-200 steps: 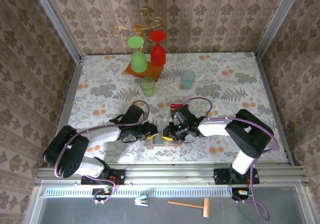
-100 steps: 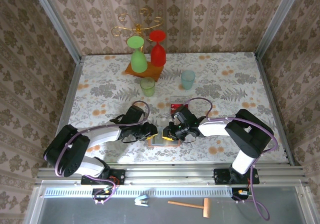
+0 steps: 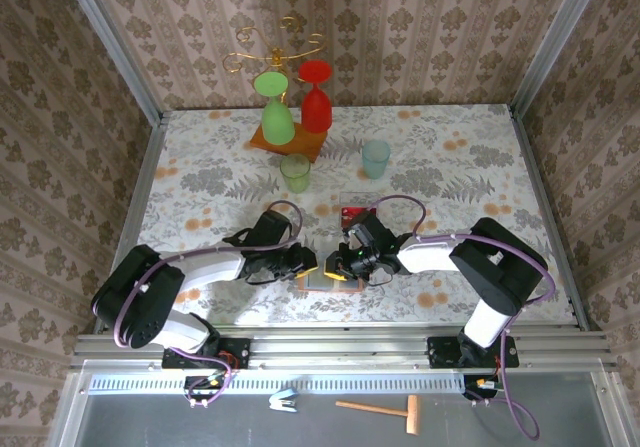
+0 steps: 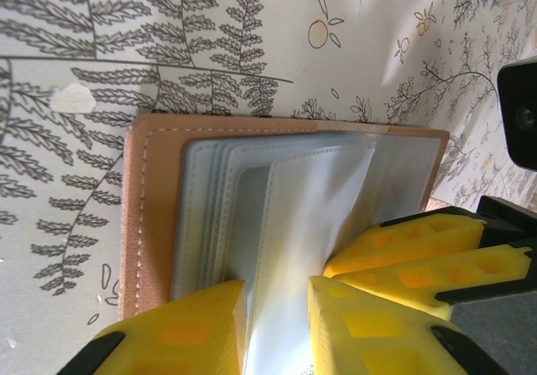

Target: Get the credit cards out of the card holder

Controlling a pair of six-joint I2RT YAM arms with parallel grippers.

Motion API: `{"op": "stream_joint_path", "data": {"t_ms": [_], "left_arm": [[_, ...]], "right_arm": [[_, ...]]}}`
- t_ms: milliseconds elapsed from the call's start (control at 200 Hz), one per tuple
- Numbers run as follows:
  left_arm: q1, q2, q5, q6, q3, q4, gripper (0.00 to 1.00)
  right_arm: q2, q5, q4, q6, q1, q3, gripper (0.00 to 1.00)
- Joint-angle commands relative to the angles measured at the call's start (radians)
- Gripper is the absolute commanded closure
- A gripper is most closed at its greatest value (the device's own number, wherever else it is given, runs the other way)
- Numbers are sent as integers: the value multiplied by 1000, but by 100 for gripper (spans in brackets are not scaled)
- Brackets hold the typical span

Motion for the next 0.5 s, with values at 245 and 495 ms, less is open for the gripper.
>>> {"op": "stream_joint_path", "data": {"t_ms": [245, 495], "left_arm": [[-25, -38, 24, -5, 83, -52, 73], [-42, -20, 41, 3, 137, -63, 70]], "right_arm": [[-123, 44, -203, -54, -22, 57, 76], [-231, 184, -519, -202, -60, 122, 73]]}}
